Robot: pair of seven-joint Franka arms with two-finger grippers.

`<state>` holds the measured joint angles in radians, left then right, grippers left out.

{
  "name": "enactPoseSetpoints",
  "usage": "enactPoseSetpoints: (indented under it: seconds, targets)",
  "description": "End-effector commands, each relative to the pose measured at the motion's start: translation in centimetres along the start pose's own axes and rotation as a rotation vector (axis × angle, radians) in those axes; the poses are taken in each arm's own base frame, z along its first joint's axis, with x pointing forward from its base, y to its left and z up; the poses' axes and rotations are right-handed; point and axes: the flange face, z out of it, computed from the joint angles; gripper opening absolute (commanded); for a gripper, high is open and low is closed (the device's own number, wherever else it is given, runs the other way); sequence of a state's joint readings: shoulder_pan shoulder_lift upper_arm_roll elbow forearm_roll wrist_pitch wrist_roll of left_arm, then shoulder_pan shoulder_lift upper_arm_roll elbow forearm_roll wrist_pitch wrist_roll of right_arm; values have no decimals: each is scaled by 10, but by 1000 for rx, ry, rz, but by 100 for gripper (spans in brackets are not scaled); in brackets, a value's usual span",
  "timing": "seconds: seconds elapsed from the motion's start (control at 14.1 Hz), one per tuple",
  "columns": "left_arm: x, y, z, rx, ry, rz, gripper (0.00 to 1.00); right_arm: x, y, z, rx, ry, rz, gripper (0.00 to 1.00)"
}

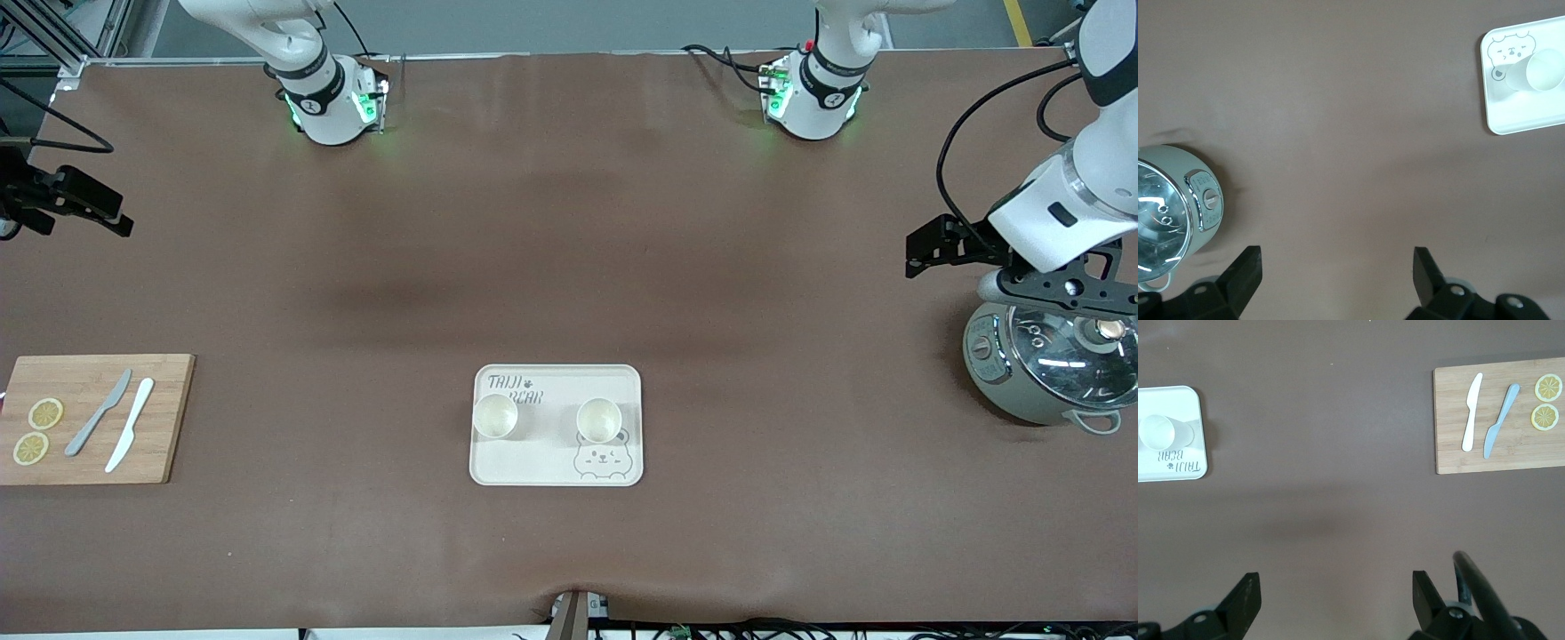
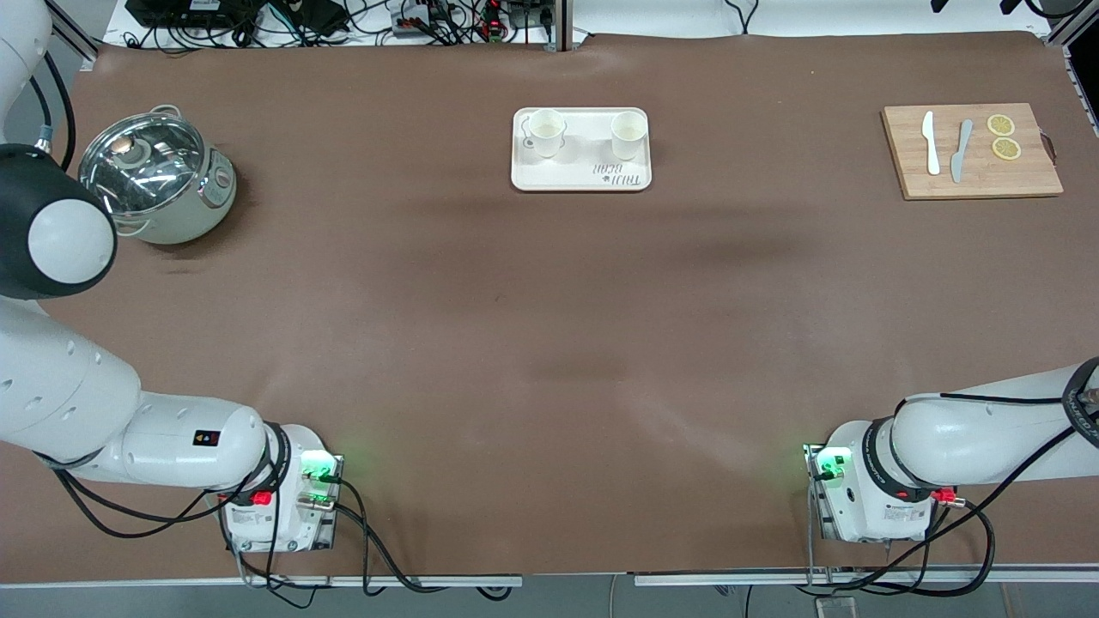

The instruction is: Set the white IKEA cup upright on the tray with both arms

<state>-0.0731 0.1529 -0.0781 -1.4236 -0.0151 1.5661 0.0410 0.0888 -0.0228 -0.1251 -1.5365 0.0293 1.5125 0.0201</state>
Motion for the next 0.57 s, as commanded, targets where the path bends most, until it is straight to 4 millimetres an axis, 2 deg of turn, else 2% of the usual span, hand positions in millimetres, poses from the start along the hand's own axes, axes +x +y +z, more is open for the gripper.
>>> enactPoseSetpoints:
  seconds: [0.0, 0.5]
  targets:
    - [-3, 1, -6, 24, 16, -3, 100, 0, 1, -3, -13, -5, -11, 100]
    - [-1, -1, -5, 26, 19, -7, 100, 1, 0, -3, -15, -2, -14, 100]
